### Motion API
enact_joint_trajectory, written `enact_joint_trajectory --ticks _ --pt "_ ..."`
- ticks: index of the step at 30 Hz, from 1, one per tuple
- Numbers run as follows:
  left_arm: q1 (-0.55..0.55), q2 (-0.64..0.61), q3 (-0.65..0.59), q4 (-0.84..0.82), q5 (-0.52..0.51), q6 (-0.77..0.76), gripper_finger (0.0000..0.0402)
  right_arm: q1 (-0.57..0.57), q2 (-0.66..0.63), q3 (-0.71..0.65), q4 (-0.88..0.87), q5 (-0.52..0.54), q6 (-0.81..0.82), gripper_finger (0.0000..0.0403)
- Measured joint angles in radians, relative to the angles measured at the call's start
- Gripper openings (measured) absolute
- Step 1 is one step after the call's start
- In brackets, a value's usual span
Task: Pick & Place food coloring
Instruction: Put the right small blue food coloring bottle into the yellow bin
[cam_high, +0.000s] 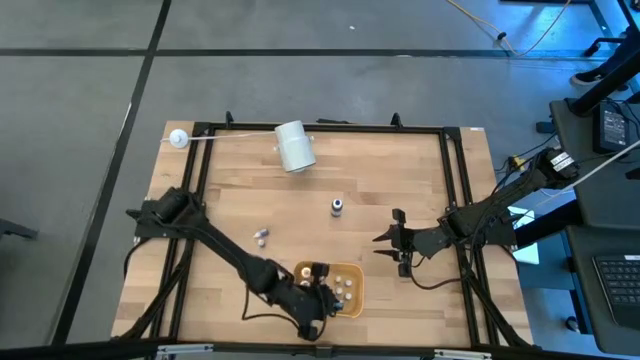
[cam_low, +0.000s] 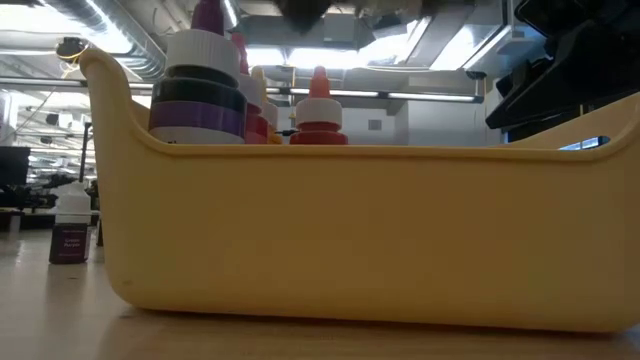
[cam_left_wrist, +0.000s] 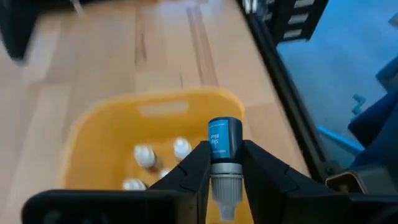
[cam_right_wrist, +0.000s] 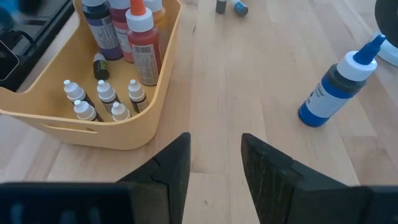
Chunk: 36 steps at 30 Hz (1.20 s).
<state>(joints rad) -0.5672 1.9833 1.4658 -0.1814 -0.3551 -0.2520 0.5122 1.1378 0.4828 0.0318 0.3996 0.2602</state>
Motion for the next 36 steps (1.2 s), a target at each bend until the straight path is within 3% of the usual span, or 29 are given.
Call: enact_joint_trajectory --ticks 6,36 --pt "-0.022 0.052 0.000 0.000 -0.010 -0.076 0.0090 0.000 0.000 0.000 0.001 0.000 0.024 0.0145" --pt "-0.030 0.064 -0.002 -0.079 -0.096 -0.077 0.0094 0.000 0.000 0.000 0.002 0.000 0.023 0.0145"
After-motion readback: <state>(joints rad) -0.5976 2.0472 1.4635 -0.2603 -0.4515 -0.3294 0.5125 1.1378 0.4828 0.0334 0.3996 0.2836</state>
